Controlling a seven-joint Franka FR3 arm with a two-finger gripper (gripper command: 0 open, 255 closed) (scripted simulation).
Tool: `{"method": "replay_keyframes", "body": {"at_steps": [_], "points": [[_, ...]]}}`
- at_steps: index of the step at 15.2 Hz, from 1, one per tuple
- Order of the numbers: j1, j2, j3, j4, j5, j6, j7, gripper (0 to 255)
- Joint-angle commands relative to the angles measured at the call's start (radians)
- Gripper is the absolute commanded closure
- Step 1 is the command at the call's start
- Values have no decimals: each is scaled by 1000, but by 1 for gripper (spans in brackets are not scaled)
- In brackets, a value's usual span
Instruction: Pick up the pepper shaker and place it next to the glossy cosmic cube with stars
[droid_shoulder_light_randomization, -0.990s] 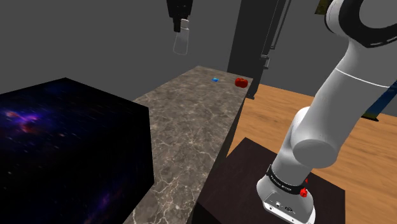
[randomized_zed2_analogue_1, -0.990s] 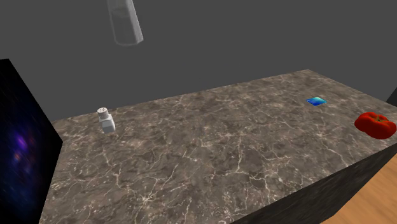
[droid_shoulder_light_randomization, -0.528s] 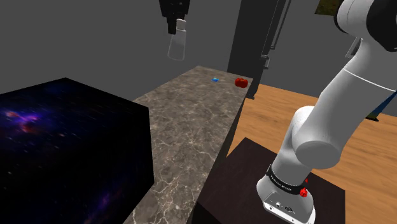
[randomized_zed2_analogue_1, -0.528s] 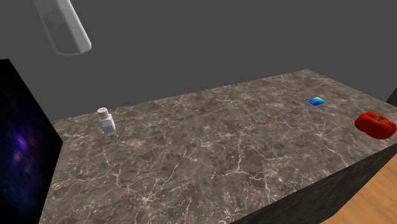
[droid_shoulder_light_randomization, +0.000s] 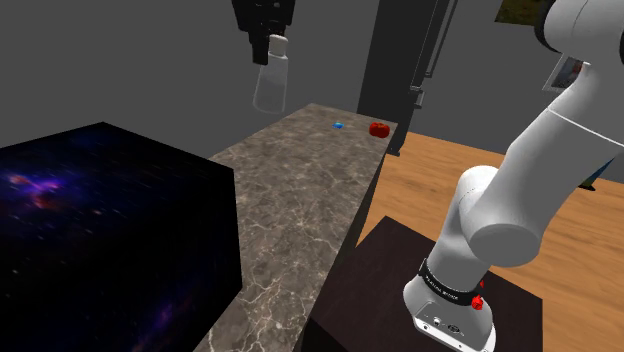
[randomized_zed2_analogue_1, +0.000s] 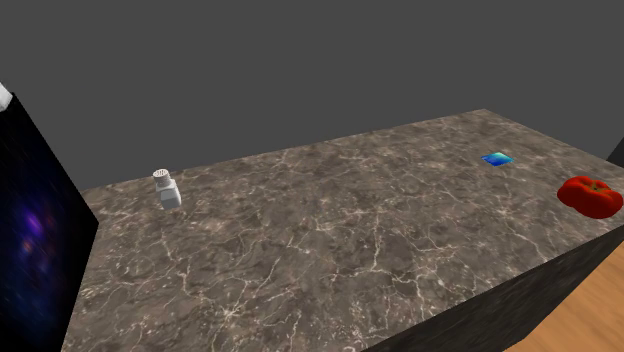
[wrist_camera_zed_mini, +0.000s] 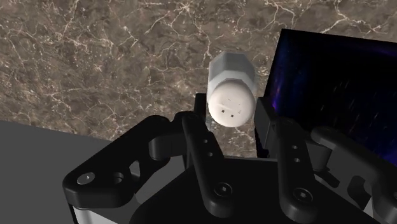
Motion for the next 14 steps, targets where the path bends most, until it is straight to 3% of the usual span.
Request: {"method": "replay_keyframes", "body": {"at_steps": [1,8,14], "points": [[19,10,38,16,5,-11,58,255],[83,61,167,83,12,-46,253,255],[151,168,296,200,-25,-85,445,255]]}}
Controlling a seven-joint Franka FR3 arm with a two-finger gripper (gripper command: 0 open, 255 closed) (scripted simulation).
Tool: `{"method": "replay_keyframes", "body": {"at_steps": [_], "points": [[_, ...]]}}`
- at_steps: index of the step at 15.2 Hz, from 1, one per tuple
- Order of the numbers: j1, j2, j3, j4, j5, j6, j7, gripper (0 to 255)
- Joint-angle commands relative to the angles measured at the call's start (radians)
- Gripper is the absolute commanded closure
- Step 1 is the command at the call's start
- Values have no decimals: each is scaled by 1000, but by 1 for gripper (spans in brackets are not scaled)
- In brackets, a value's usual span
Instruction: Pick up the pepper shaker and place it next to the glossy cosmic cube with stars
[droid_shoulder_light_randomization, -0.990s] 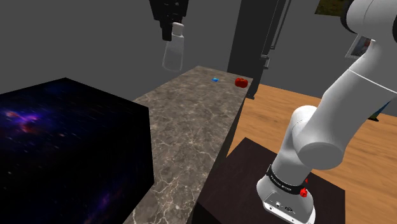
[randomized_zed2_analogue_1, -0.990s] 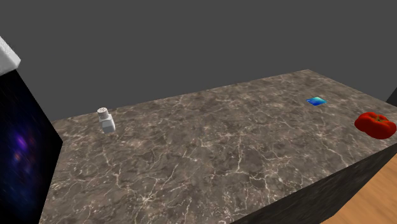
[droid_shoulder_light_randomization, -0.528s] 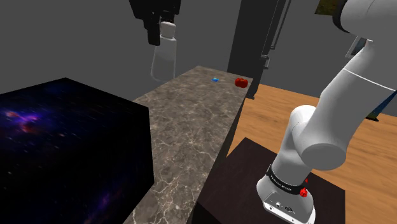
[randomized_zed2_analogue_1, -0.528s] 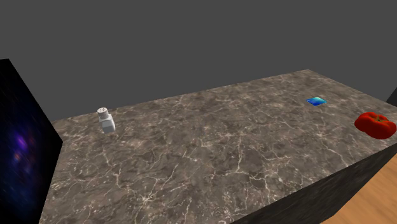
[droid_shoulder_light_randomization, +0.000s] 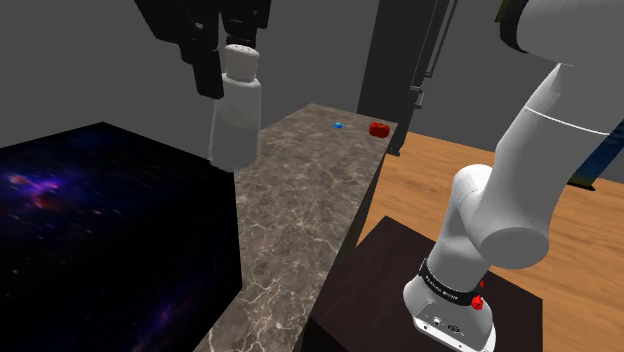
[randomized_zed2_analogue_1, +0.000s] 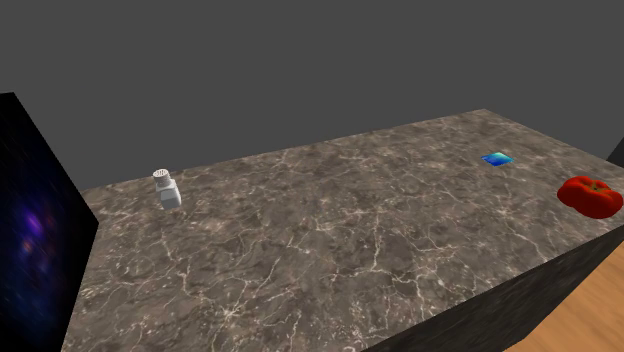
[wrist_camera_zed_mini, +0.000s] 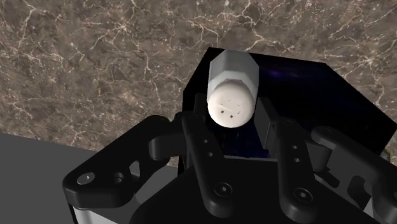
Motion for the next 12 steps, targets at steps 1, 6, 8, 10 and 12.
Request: {"method": "replay_keyframes", "body": {"at_steps": [1,6,8,10,12], "points": [[13,12,20,-2,-3,9,36,255],[8,-37,4,-122,24,90,23,255],[7,-53,-1,-165,32,120,19,255],[7,-67,-5,-207,40,150,16,255],[8,-80,-8,-247,46,179,13,255]]}}
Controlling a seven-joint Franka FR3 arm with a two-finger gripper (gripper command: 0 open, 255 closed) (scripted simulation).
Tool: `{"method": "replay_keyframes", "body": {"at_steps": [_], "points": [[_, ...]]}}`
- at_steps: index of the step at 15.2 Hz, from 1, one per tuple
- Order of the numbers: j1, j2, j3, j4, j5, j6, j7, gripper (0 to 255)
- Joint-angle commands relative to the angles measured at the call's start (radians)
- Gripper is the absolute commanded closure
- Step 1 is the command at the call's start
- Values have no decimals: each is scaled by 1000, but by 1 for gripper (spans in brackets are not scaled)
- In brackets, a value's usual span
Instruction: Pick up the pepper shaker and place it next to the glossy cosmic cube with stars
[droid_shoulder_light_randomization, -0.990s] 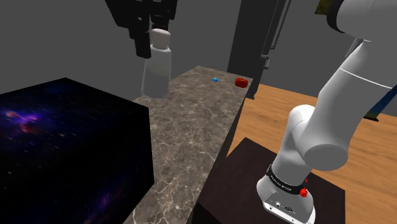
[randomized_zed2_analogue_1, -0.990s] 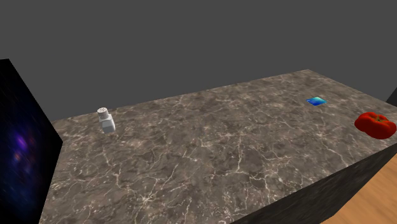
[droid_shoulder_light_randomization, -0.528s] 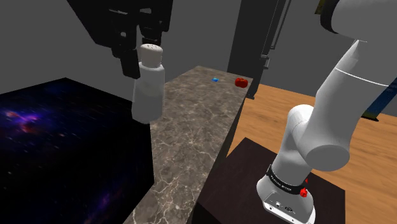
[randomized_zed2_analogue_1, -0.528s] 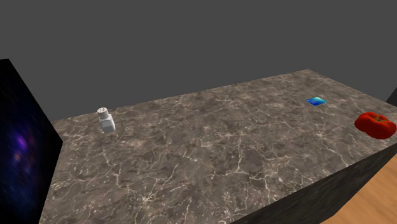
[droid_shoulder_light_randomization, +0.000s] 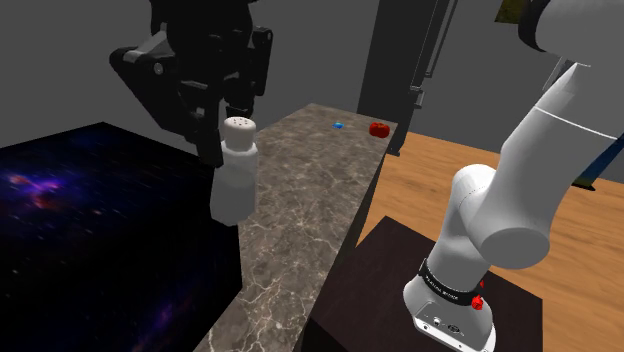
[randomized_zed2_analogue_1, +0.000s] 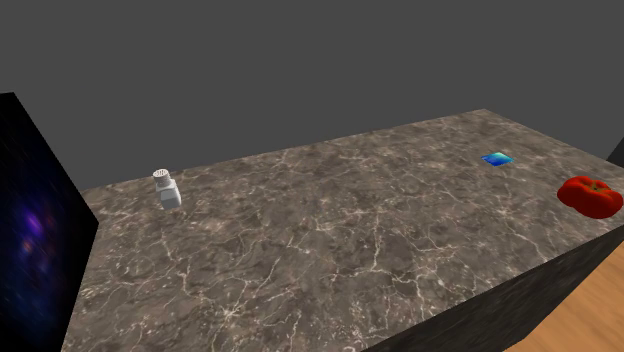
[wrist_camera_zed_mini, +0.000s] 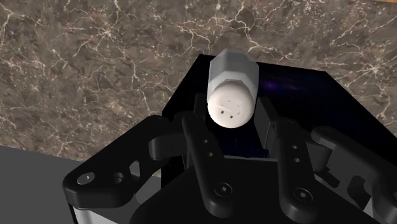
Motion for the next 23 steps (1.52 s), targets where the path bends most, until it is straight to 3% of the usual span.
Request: {"method": "replay_keyframes", "body": {"at_steps": [1,23], "points": [[0,-16,-5,-44,8,32,-5,255],[12,-71,-6,-392,37,332,-1,255]]}}
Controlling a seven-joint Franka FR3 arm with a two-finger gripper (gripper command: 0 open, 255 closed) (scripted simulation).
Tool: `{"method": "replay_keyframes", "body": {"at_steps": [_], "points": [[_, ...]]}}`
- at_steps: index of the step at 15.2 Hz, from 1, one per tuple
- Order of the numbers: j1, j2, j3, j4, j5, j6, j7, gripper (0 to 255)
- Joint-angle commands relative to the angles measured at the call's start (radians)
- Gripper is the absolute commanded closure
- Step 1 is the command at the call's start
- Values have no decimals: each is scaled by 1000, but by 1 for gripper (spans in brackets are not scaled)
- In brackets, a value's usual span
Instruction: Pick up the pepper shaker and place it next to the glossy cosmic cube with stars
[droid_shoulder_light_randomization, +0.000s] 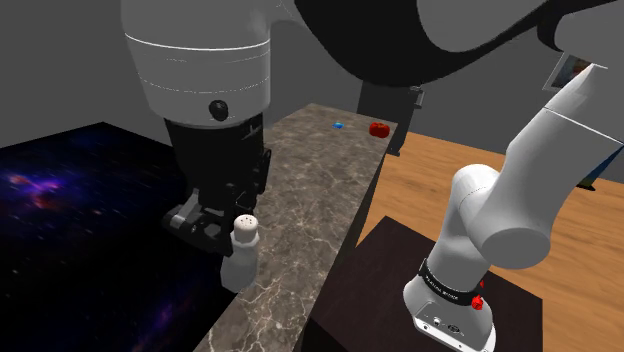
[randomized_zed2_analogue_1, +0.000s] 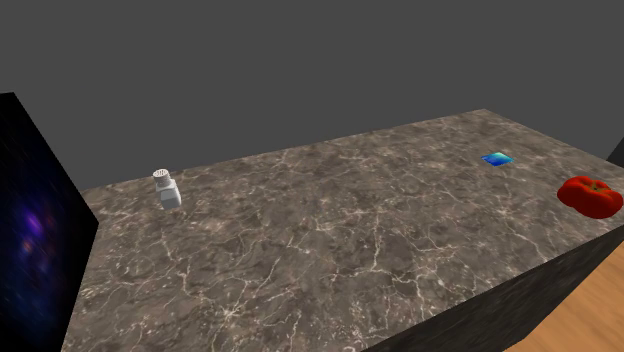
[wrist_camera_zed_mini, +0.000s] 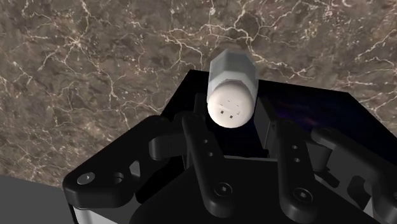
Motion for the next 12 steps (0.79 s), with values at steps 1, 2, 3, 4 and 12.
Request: {"method": "replay_keyframes", "body": {"at_steps": [1,2,3,4,12], "points": [[1,1,1,-27,0,28,2,255],[1,2,3,-39,0,42,3,255],[1,3,4,-52,-1,55,5,255],[2,4,5,-64,-1,68,6,255],[3,24,16,-155,-9,175,23,255]]}}
